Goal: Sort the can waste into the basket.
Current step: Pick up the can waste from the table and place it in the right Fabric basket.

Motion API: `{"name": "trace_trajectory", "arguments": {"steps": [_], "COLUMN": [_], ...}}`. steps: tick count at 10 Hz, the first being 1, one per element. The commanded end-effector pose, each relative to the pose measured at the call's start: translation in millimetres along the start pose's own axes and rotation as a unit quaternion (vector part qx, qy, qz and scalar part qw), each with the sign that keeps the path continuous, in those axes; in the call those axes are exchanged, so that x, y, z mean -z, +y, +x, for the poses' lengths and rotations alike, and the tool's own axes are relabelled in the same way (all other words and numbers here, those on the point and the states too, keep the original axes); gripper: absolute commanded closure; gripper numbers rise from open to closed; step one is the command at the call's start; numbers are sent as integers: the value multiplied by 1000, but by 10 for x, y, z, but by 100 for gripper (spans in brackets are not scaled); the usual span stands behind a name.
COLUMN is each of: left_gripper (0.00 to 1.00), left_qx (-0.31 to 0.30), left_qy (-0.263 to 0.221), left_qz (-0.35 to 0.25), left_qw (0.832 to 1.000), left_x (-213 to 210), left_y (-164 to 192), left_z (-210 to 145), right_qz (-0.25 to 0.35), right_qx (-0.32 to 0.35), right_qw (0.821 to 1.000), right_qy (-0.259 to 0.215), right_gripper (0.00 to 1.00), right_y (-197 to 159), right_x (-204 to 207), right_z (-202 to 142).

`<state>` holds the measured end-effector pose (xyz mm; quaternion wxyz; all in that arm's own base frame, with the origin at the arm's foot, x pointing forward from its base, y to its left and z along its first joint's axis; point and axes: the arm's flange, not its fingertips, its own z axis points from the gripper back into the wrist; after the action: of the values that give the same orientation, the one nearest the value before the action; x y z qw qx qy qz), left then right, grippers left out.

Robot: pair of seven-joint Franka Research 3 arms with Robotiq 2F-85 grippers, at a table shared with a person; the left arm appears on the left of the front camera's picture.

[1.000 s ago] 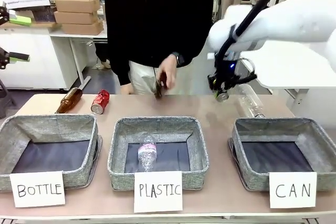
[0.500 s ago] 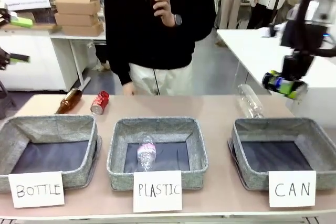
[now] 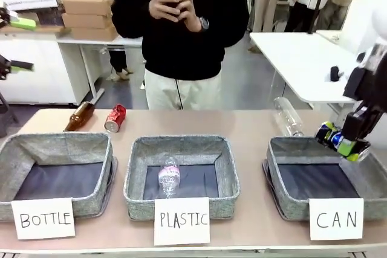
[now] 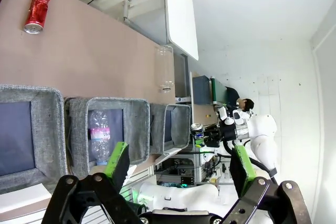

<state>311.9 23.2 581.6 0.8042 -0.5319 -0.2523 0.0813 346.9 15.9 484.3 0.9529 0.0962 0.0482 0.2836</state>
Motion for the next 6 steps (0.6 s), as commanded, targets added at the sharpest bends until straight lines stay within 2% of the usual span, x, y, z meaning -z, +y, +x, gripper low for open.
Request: {"name": "trace_trajectory", "arguments": {"steps": [1, 4, 5, 6], "left_gripper": [0, 0, 0, 0], "left_qx": [10, 10, 10, 10], "left_qy": [-2, -2, -2, -2], "left_qz": [-10, -10, -10, -10], "left_qw": [1000, 1000, 1000, 1000], "left_x": [33, 33, 33, 33], "left_y": [5, 5, 5, 5], "left_z": [7, 7, 7, 7], "right_qz": [4, 4, 8, 11], "right_qx": [9, 7, 7, 10], "right_qw": [1000, 1000, 1000, 999], "right_qy": [-25, -25, -29, -39], "right_gripper": [100, 100, 25, 4], "right_y": [45, -1, -14, -21], "right_x": [-15, -21, -19, -17], "right_z": [91, 83, 85, 86]}}
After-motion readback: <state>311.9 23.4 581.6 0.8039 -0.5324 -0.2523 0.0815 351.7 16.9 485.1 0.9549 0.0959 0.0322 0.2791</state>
